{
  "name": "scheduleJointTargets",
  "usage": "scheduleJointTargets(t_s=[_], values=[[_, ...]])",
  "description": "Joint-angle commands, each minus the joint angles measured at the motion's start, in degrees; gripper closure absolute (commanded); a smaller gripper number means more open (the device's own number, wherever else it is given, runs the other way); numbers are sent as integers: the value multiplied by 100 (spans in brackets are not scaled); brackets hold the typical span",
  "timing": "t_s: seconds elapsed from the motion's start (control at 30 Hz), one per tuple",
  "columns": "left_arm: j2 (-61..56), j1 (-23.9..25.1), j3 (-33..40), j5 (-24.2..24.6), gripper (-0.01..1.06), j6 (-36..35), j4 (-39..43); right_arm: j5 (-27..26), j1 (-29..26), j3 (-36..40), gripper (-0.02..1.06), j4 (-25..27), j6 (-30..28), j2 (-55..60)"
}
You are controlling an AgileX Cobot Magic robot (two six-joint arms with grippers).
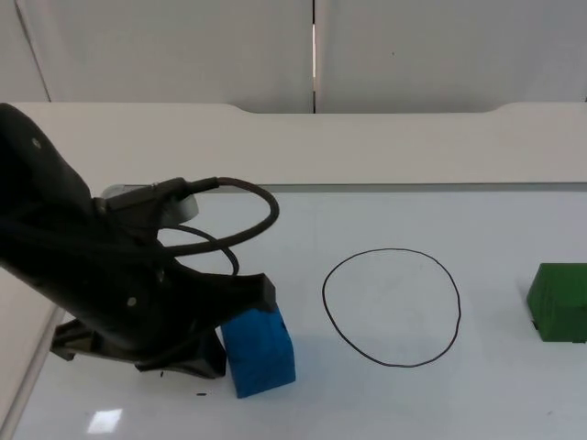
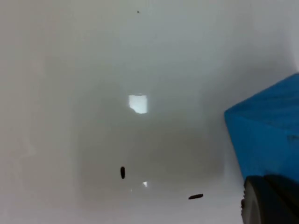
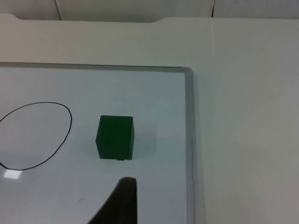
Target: Push the two cubes into the marked area.
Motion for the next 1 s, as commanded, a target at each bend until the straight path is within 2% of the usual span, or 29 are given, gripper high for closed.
scheduleJointTargets(t_s=[0.0,0.53,0.73,0.97], values=[[10,-46,-4,-67,105,16,-180,-31,-21,35,-1,-29,22,-17],[10,-70,-4,-128,105,16,-317,-31,-21,35,-1,-29,22,-17],[10,-372,-4,-405,105,16,-393,-31,-21,35,-1,-29,22,-17],[10,-383,-4,-619,105,16,-457,-31,-21,35,-1,-29,22,-17]])
